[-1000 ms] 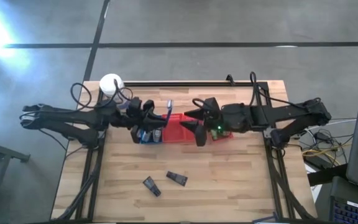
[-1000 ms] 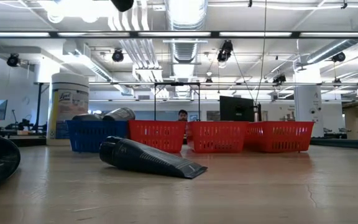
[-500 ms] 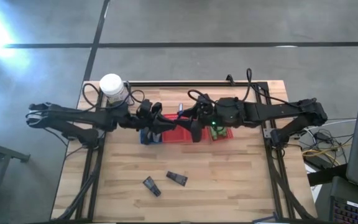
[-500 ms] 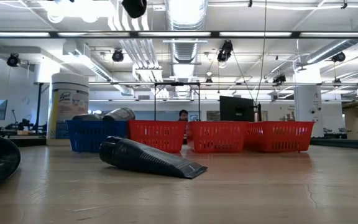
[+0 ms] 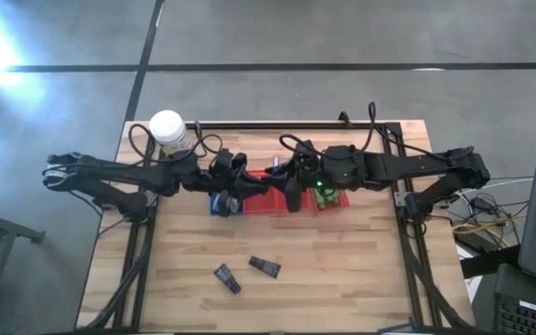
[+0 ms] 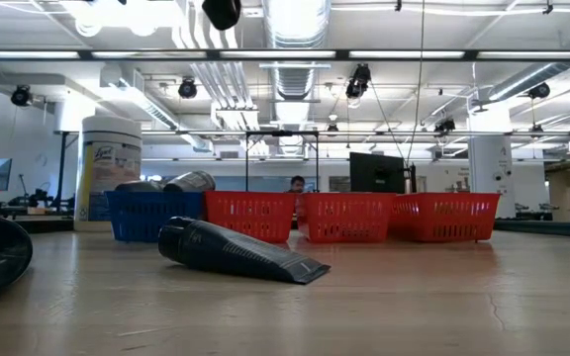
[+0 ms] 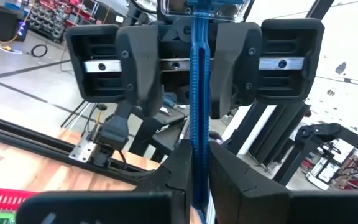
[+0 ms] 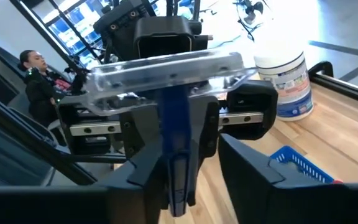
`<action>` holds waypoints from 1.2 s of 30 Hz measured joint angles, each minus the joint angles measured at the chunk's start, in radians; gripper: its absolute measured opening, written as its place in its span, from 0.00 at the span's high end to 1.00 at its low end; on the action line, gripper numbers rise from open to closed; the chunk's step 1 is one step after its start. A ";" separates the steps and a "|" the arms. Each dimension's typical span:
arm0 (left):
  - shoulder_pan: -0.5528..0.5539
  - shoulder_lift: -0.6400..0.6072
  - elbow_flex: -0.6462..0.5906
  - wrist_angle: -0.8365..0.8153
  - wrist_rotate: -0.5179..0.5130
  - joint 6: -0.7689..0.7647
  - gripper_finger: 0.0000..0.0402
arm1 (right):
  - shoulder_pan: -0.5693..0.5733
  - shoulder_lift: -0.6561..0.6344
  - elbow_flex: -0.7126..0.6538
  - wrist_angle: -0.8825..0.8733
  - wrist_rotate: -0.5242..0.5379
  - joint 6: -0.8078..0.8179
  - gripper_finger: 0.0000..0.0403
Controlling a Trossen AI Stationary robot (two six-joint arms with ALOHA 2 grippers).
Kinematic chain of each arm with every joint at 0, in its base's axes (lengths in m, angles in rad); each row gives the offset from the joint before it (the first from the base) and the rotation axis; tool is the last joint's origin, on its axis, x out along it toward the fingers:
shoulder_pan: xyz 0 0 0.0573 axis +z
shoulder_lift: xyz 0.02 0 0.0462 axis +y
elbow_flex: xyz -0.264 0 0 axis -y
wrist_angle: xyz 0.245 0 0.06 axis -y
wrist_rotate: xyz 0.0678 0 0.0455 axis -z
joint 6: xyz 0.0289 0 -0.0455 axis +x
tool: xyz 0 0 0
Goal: Pick & Place Travel size toiletries
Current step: Put the razor into the middle red bin
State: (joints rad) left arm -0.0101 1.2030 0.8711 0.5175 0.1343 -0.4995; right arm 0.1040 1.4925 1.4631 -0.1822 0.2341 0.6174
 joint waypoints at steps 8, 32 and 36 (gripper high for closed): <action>0.000 0.000 0.000 -0.014 -0.033 0.021 0.90 | -0.004 0.000 0.000 0.000 0.000 -0.005 0.87; -0.008 -0.045 0.010 -0.673 -0.237 -0.091 0.49 | -0.279 0.080 -0.008 -0.469 -0.075 0.243 0.93; -0.024 -0.059 0.009 -0.832 -0.271 -0.111 0.48 | -0.343 0.198 -0.011 -0.518 -0.203 0.242 0.92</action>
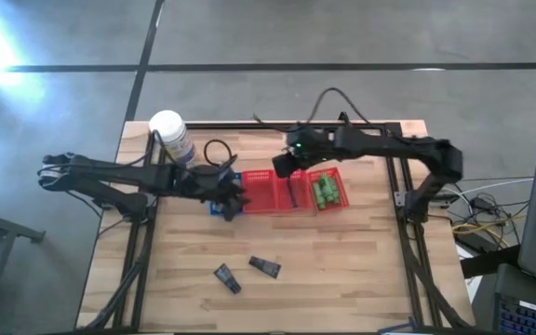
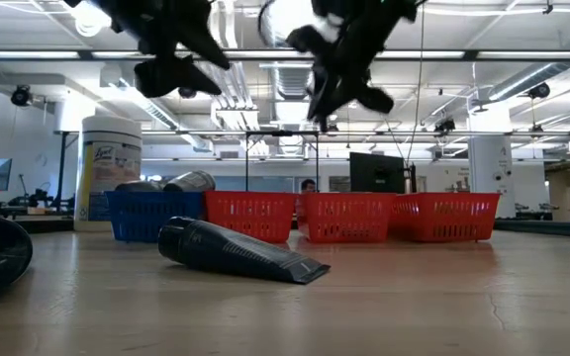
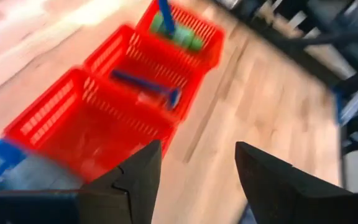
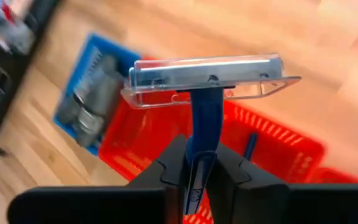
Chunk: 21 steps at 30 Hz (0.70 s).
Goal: Pick & Place Travel size toiletries
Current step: Put the razor into the middle red bin
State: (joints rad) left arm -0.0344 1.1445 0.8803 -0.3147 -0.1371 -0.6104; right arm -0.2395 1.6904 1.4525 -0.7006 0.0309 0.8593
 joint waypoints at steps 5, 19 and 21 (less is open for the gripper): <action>-0.036 -0.006 0.000 -0.092 -0.029 -0.024 0.48 | -0.045 0.155 0.001 -0.009 -0.141 0.002 0.90; -0.126 -0.006 -0.002 -0.200 -0.145 -0.061 0.48 | -0.029 0.283 0.003 -0.147 -0.239 0.006 0.88; -0.126 -0.006 -0.002 -0.201 -0.145 -0.055 0.48 | -0.027 0.286 0.002 -0.184 -0.241 0.016 0.86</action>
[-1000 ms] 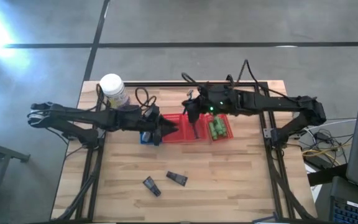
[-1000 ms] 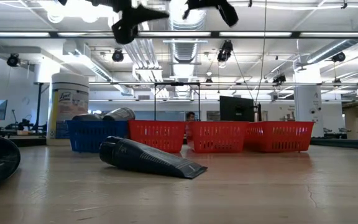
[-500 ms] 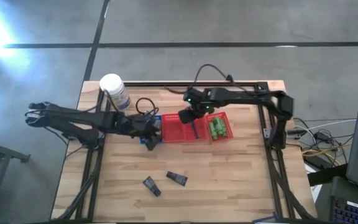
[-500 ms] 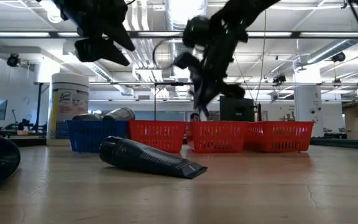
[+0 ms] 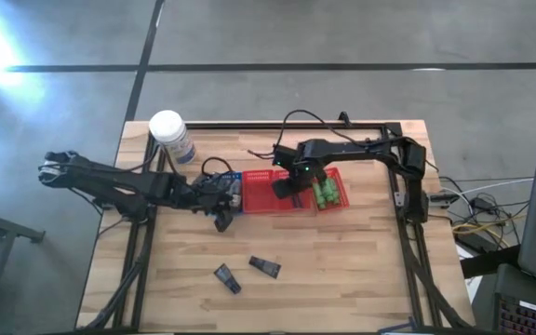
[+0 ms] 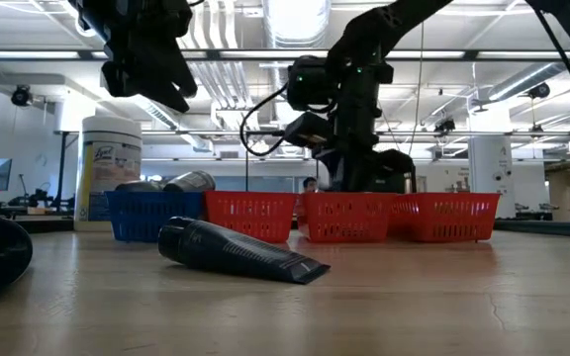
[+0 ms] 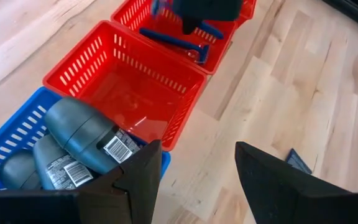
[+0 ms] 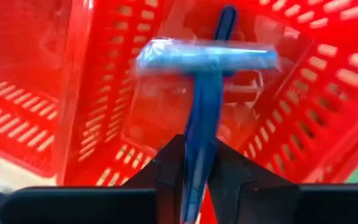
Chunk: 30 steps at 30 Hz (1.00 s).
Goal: Pick & Place Travel size toiletries
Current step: Put the razor into the middle red bin, then put the shave cream into the left red bin
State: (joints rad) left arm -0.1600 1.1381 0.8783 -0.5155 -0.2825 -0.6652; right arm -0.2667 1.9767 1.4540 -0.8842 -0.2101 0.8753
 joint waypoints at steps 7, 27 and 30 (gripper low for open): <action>0.000 0.000 0.000 -0.004 0.005 0.049 0.48 | 0.000 -0.006 0.005 0.005 0.026 0.013 0.73; -0.170 0.058 -0.120 -0.010 0.467 0.764 0.48 | 0.195 -0.297 0.010 -0.040 0.246 -0.095 0.41; -0.235 0.112 -0.136 0.077 0.468 0.771 0.48 | 0.247 -0.325 0.008 -0.095 0.328 -0.032 0.37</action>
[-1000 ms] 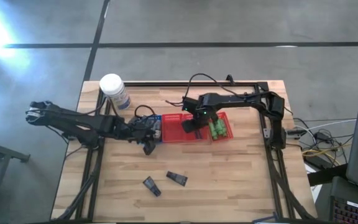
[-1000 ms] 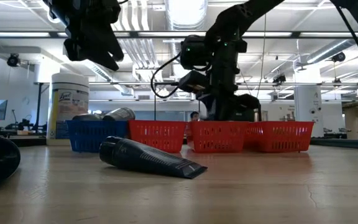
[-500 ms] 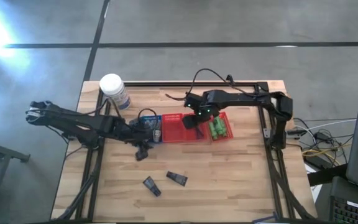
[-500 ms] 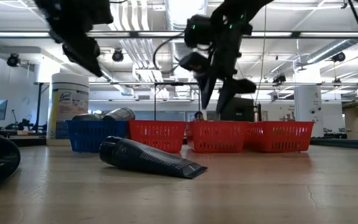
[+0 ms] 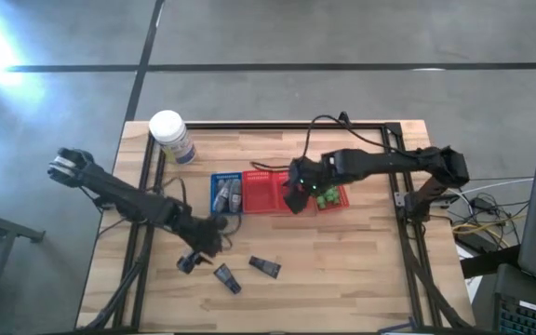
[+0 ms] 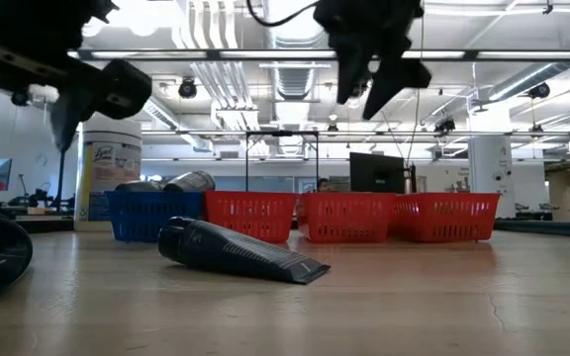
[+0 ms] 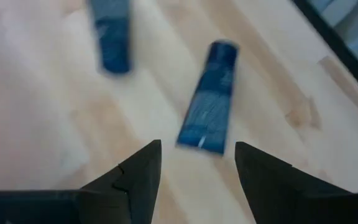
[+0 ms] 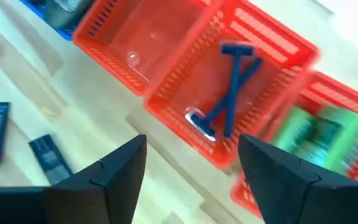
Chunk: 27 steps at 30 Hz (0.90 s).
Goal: Pick & Place Travel size toiletries
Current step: Put the shave cream into the left red bin
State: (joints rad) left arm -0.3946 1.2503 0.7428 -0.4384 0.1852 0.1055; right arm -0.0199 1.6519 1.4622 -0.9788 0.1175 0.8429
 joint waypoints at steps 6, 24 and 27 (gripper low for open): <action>-0.105 0.138 -0.001 0.169 -0.030 0.023 0.48 | 0.077 -0.027 -0.006 -0.074 0.070 0.045 0.30; -0.146 0.400 0.131 0.223 -0.075 0.029 0.43 | 0.114 -0.016 -0.012 -0.142 0.072 0.009 0.14; -0.146 0.414 0.130 0.229 -0.084 0.028 0.37 | 0.114 -0.016 -0.012 -0.144 0.072 -0.010 0.12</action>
State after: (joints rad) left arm -0.5404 1.6646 0.8731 -0.2095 0.1014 0.1333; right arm 0.0944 1.6360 1.4506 -1.1225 0.1890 0.8326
